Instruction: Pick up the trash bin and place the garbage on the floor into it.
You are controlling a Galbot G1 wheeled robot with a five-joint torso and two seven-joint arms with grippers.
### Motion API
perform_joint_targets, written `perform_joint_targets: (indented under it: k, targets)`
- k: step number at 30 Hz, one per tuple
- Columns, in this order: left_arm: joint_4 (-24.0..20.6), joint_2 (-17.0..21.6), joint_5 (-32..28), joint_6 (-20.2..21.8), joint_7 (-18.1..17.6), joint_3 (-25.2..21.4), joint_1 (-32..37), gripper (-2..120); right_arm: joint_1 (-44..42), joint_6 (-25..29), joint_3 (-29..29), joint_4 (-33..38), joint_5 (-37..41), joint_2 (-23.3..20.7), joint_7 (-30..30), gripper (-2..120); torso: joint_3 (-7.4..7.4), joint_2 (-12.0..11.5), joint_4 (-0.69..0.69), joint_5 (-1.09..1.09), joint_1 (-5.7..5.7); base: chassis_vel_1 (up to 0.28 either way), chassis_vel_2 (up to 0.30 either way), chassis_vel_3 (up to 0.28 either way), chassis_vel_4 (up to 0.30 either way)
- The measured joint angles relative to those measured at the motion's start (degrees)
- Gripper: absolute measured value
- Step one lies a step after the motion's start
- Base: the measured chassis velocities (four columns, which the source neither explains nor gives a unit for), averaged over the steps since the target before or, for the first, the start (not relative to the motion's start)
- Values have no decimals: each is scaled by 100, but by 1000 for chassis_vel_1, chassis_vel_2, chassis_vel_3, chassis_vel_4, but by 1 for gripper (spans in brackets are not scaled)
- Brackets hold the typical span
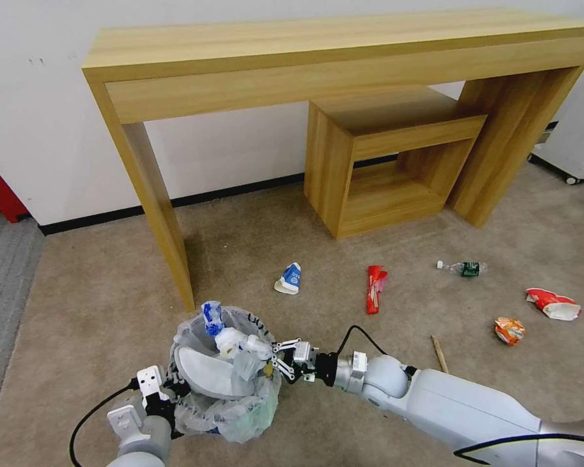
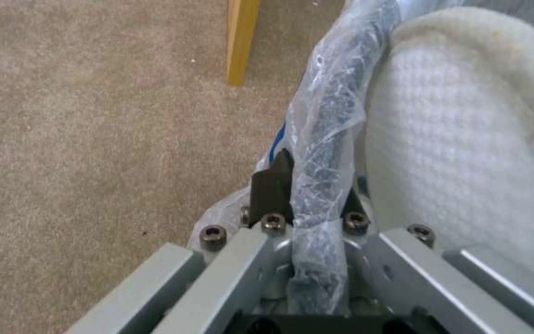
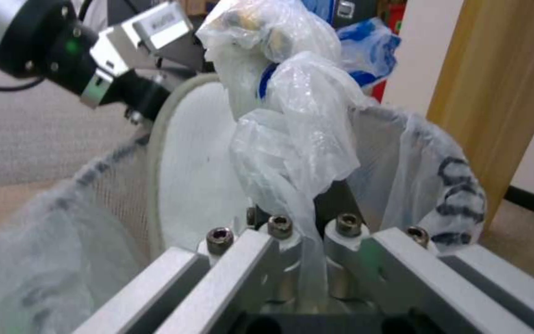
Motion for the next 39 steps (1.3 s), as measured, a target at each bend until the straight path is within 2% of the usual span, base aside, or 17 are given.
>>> perform_joint_targets:
  k: [6, 13, 17, 18, 21, 22, 25, 26, 28, 29, 32, 33, 36, 37, 39]
  targets:
    - [0, -29, 29, 0, 2, 9, 8, 0, -38, 29, -23, -152, -87, 80, 0, 0, 0, -1, 0, 1, 0, 0, 0, 0, 0]
    - [6, -38, 53, -9, 7, 2, 38, 0, -52, -9, -1, -175, -122, 109, 25, 28, 0, 0, 0, 0, 0, 0, 0, 0, 0]
    - [6, -35, 57, -12, 9, 2, 48, 0, -77, -14, 19, -142, -126, 88, 34, 37, 0, 0, 0, 0, 0, 0, 0, 0, 0]
    - [4, -32, 57, -12, 11, 2, 55, 0, -98, -23, 48, -118, -145, 62, 36, 44, 0, 0, 0, 0, 0, 0, 0, 0, 0]
    - [-3, -16, 64, -15, 13, 1, 77, 0, -165, -25, 160, -56, -167, 19, 69, 57, 0, 0, 0, 0, 0, 0, 0, 0, 0]
    - [-3, -16, 64, -15, 13, 1, 77, 0, -165, -25, 160, -56, -167, 19, 69, 57, 0, 0, 0, 0, 0, 0, 0, 0, 0]
    - [-21, -17, 91, -16, 14, 8, 104, 0, -258, -49, 321, 43, -192, -12, 183, 73, 0, 0, 0, 0, 0, 0, 0, 0, 0]
    - [-21, -17, 91, -16, 14, 8, 104, 0, -258, -49, 321, 43, -192, -12, 183, 73, 0, 0, 0, 0, 0, 0, 0, 0, 0]
    - [-34, -12, 108, -17, 18, 10, 135, 0, -338, -86, 509, 133, -217, -32, 297, 82, 0, 0, 0, 0, 0, 0, 0, 0, 0]
    - [-34, -12, 108, -17, 18, 10, 135, 0, -338, -86, 509, 133, -217, -32, 297, 82, 0, 0, 0, 0, 0, 0, 0, 0, 0]
    - [-60, 39, 109, -16, 19, 6, 166, 0, -494, -174, 892, 336, -211, -80, 471, 95, 0, 0, 1, 0, 0, 0, 0, 0, 0]
    - [-60, 39, 109, -16, 19, 6, 166, 0, -494, -174, 892, 336, -211, -80, 471, 95, 0, 0, 1, 0, 0, 0, 0, 0, 0]
    - [-113, 175, 58, 34, 5, -10, 192, 0, -826, -474, 1673, 835, -11, -205, 886, 100, 0, 0, 0, 0, 0, 0, 0, 0, 0]
    - [-113, 175, 58, 34, 5, -10, 192, 0, -826, -474, 1673, 835, -11, -205, 886, 100, 0, 0, 0, 0, 0, 0, 0, 0, 0]
    - [-124, 232, 29, 56, -2, -7, 191, 0, -1033, -598, 2058, 1049, 43, -285, 1084, 100, 0, 0, 0, 0, 0, 0, 0, 0, 0]
